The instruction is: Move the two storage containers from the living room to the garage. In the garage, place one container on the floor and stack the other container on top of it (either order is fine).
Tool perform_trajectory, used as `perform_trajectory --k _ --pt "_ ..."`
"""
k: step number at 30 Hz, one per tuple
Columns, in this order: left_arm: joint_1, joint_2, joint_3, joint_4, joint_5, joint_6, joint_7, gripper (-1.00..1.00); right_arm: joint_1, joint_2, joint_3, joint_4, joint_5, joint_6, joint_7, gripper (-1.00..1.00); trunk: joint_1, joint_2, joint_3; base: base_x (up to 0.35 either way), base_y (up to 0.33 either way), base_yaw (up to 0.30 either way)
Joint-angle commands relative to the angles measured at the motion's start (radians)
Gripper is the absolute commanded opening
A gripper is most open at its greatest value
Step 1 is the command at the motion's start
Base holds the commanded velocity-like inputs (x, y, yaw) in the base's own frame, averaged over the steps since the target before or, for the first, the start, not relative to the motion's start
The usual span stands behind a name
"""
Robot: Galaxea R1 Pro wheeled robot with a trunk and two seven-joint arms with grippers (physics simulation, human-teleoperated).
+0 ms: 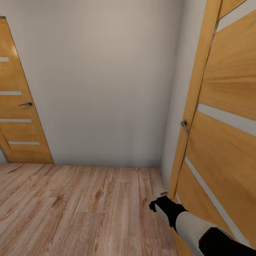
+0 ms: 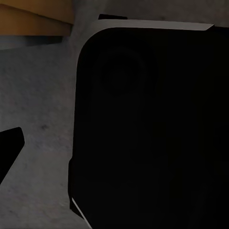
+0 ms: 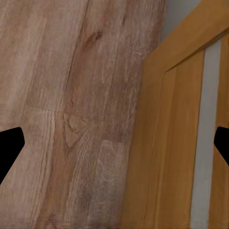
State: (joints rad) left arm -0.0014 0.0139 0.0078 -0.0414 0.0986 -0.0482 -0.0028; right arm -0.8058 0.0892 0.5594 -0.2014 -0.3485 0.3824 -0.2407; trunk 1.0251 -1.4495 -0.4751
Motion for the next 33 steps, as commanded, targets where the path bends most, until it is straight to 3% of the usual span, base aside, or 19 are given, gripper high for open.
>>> perform_trajectory --k 1,4,7,19,23,24,31,33 --pt "0.0 0.0 0.0 0.0 0.01 -0.002 0.0 1.0 0.012 0.0 0.009 0.031 -0.008 -0.026 -0.003 1.0 0.0 -0.001 -0.001 0.0 0.0 0.0" --pt "0.0 0.0 0.0 0.0 0.01 -0.002 0.0 1.0 0.066 0.001 0.01 0.139 0.02 -0.136 0.047 1.0 0.0 -0.001 -0.001 0.0 0.0 0.0" --pt "0.0 0.0 0.0 0.0 0.01 -0.001 0.0 1.0 0.103 0.002 0.01 0.198 0.048 -0.199 0.102 1.0 0.0 -0.001 -0.001 0.0 0.0 0.0" --pt "0.0 0.001 0.0 0.0 0.012 -0.001 0.0 1.0 0.3 -0.004 0.01 0.227 0.062 -0.32 0.128 1.0 0.0 -0.001 -0.001 0.0 0.0 0.0" --pt "0.0 0.001 0.0 0.0 0.012 -0.001 0.0 1.0 0.402 -0.028 0.01 0.227 0.086 -0.384 0.127 1.0 0.0 -0.001 -0.001 0.0 0.0 0.0" --pt "0.0 0.0 0.0 0.0 0.012 -0.001 0.0 1.0 0.426 -0.045 0.01 0.227 0.099 -0.404 0.128 1.0 0.0 -0.001 -0.001 0.0 0.0 0.0" --pt "0.0 0.0 0.0 0.0 0.012 -0.001 0.0 1.0 0.52 -0.093 0.01 0.227 0.107 -0.491 0.129 1.0 0.0 -0.001 -0.001 0.0 0.0 0.0" --pt "0.0 0.0 0.0 0.0 0.012 -0.001 0.0 1.0 0.564 -0.124 0.01 0.227 0.106 -0.525 0.14 1.0 0.0 -0.001 -0.001 0.0 0.0 0.0"
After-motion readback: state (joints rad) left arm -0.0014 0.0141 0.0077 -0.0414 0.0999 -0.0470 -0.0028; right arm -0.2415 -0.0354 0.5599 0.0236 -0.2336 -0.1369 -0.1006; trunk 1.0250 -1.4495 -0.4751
